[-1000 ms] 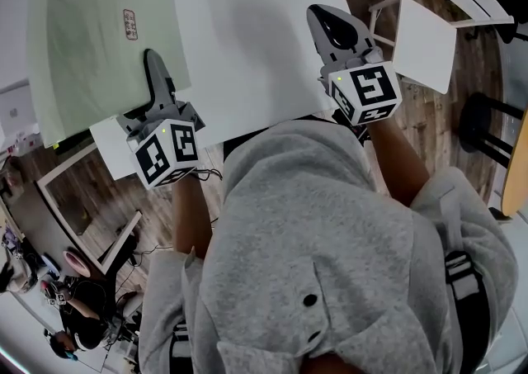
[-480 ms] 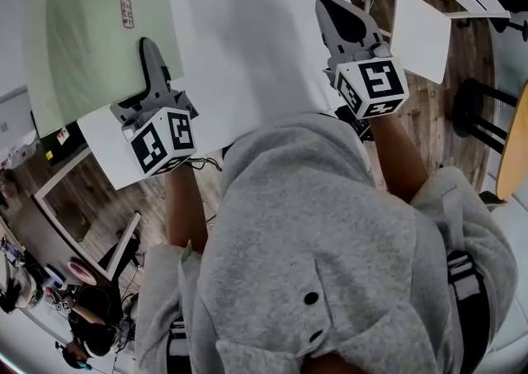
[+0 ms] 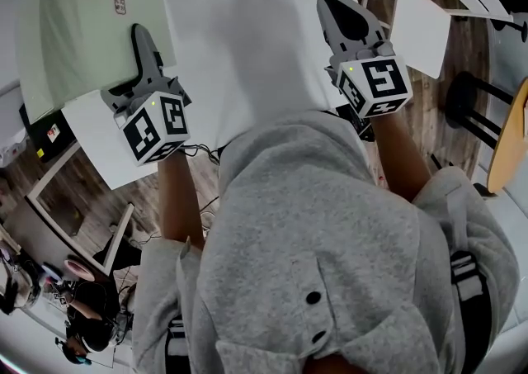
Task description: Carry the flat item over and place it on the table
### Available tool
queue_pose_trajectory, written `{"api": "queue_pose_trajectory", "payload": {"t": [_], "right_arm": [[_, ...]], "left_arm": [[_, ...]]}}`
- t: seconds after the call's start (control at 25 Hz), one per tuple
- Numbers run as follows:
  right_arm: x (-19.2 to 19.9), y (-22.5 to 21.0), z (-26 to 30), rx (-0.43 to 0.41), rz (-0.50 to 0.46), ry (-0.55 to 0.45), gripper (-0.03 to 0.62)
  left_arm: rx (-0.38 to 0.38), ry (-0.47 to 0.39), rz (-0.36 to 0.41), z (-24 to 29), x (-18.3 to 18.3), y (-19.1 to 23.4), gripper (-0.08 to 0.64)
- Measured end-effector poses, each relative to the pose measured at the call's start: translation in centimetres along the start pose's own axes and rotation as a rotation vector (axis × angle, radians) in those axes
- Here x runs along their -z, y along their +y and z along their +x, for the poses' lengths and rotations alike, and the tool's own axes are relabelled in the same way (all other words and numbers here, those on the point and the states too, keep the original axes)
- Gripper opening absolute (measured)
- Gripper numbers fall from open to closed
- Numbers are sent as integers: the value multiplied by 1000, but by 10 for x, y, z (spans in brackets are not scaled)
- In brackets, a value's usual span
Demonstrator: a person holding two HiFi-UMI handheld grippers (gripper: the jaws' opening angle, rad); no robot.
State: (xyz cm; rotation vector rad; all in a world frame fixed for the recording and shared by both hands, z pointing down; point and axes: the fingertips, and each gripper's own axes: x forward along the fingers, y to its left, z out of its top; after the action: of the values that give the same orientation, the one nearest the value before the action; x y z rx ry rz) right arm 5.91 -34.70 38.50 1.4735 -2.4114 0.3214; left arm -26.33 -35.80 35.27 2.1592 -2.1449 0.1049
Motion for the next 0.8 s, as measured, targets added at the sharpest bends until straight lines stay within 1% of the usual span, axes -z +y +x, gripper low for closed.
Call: {"api": "queue_pose_trajectory", "payload": {"t": [0.2, 0.48, 0.8], "right_arm": [[8, -12, 4, 2, 14, 23, 28], [17, -15, 19, 16, 21, 60, 28], [22, -20, 30, 17, 28, 91, 28]], "left_arm": [[-4, 21, 10, 18, 11, -7, 273], [-4, 48, 22, 44, 30, 0, 273], [-2, 18, 43, 72, 33, -3, 273]]}}
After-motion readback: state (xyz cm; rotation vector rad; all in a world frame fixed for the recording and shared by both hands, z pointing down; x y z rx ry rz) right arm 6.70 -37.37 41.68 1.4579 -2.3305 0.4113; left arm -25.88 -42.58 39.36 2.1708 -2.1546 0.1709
